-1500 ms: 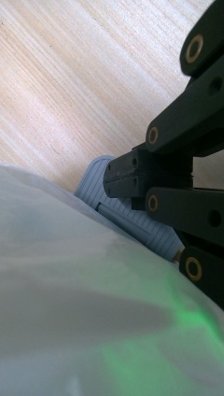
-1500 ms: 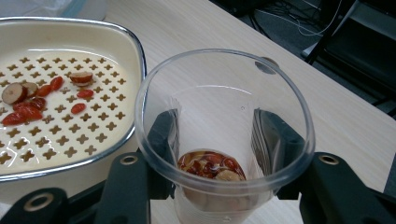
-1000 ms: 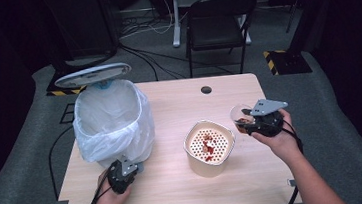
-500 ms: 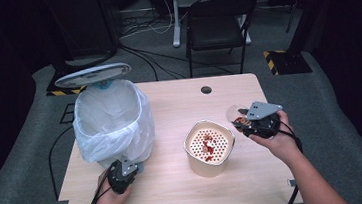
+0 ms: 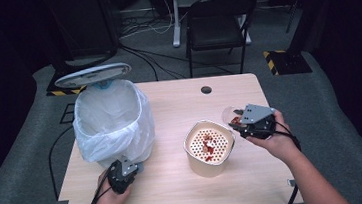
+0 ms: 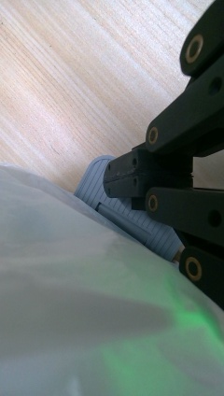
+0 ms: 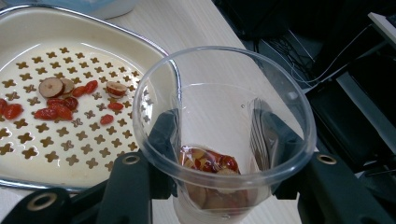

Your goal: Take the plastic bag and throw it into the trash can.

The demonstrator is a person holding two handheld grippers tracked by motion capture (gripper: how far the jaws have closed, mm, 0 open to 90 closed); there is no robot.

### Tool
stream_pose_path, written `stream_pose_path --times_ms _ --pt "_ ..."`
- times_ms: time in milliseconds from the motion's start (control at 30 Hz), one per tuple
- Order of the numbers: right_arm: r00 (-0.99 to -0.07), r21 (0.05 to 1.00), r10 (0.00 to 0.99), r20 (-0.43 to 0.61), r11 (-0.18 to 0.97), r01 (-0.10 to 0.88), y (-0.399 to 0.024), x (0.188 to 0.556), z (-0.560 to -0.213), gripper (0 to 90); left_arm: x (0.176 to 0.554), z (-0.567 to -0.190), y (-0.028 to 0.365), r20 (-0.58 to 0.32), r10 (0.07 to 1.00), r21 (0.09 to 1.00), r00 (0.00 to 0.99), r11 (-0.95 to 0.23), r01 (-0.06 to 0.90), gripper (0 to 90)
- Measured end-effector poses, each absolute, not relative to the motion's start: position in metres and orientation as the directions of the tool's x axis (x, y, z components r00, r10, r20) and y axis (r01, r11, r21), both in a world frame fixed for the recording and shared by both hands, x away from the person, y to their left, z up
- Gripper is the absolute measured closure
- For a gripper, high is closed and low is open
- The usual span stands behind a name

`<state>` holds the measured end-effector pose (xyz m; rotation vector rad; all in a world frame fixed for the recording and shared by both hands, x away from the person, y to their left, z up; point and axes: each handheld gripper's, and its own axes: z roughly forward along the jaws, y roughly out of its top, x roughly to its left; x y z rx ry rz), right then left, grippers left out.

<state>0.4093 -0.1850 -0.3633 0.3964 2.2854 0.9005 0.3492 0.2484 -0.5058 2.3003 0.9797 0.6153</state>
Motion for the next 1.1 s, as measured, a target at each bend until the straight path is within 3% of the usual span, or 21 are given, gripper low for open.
stream_pose_path --times_ms 667,900,1100 --pt "-0.769 0.64 0.37 -0.521 0.765 -0.066 -0.172 0.411 -0.355 52.7 0.349 -0.506 0.248 0.191 0.755 0.647 0.628 -0.578 0.498 90.0" --pt "-0.776 0.64 0.344 -0.529 0.762 -0.099 -0.168 0.429 -0.354 52.6 0.349 -0.506 0.249 0.188 0.756 0.652 0.627 -0.574 0.496 90.0" --pt "-0.775 0.594 0.256 -0.578 0.784 -0.183 -0.16 0.441 -0.35 52.7 0.349 -0.506 0.249 0.186 0.757 0.652 0.626 -0.572 0.498 90.0"
